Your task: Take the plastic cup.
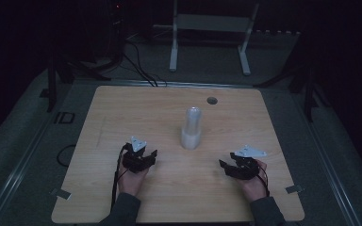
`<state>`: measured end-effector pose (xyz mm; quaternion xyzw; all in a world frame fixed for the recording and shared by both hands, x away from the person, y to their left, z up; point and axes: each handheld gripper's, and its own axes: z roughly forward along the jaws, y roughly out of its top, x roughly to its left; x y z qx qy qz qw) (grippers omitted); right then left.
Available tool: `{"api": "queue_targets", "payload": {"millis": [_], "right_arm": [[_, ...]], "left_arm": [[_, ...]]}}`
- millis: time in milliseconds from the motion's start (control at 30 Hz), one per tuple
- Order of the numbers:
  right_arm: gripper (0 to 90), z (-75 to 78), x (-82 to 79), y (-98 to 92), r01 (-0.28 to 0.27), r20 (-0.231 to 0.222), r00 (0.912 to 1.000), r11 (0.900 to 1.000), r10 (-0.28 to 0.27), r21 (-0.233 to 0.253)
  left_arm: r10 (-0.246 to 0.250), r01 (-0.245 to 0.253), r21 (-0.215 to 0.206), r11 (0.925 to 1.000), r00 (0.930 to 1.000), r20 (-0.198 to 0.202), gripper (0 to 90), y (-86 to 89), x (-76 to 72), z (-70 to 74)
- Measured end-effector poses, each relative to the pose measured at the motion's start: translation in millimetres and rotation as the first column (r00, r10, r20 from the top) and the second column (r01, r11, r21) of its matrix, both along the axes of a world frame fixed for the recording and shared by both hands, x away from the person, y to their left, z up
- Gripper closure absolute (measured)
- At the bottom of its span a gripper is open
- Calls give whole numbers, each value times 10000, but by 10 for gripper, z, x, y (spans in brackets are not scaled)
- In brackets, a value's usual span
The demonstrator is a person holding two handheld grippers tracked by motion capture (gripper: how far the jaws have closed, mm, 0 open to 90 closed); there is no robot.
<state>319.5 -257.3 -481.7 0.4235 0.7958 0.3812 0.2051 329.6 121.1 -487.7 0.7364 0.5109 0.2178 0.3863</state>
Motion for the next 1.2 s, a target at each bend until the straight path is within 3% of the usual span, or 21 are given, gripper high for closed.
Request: {"api": "queue_targets", "payload": {"millis": [200,600,833,1200], "right_arm": [[403,-2,-6,0,-10,3,10000,10000,10,-38],[400,47,-7,17,-165,-15,9999,9998,165,84],[392,172,2,23,-481,150,9988,9980,475,401],[380,416,75,107,-756,632,9953,9963,728,420]], "left_arm": [[-158,160,-247,9996,9999,56,468,-20,-22,30],[-809,806,76,9967,9958,431,447,-145,-45,134],[-1467,1483,-261,9886,9876,560,435,-206,-9,210],[-2027,2052,-223,9785,9756,844,407,-321,68,289]]}}
